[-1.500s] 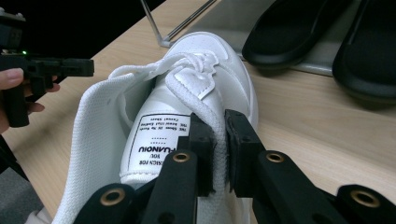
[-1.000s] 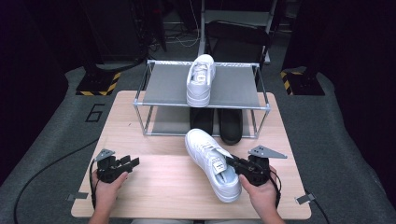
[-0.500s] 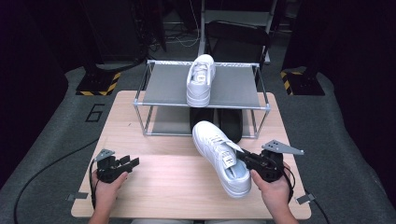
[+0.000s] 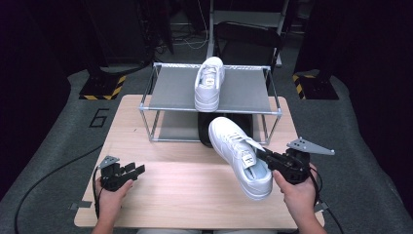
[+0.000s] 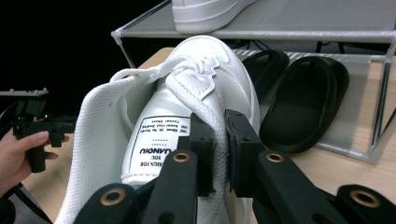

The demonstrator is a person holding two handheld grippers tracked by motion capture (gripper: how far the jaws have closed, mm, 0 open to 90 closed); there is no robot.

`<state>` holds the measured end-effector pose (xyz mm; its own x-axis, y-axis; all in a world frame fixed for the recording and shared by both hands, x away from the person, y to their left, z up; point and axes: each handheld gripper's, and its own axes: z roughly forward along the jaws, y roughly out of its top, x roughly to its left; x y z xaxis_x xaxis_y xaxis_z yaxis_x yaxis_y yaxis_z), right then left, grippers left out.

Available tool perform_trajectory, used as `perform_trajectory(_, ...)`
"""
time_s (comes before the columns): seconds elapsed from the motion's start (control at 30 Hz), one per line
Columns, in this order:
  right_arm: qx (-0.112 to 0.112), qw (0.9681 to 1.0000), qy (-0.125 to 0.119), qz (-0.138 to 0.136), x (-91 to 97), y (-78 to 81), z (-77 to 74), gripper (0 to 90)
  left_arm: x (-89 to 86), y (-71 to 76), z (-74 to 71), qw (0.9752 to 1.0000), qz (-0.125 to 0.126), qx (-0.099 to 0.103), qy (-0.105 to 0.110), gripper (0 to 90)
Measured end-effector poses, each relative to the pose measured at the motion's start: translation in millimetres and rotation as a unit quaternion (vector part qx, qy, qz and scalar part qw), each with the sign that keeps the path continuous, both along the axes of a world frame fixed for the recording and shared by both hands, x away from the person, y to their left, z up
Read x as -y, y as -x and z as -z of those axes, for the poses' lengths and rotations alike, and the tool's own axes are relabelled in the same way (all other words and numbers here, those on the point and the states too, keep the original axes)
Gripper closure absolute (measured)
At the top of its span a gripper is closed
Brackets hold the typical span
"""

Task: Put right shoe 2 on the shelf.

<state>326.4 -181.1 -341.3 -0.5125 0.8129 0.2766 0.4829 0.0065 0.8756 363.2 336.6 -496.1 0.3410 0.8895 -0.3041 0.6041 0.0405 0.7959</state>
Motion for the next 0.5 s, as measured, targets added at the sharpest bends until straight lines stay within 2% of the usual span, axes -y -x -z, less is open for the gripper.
perform_trajectory(0.3,0.004,0.9998,-0.014,0.013,9.0,2.5,-18.4,82.4,-0.3,-0.2,0.1,1.0000,0.000,0.002,-0.003,47.6)
perform_trajectory(0.5,0.014,0.9995,-0.019,0.021,12.1,0.1,-29.7,82.4,1.0,0.3,0.3,1.0000,0.000,-0.002,0.001,47.6)
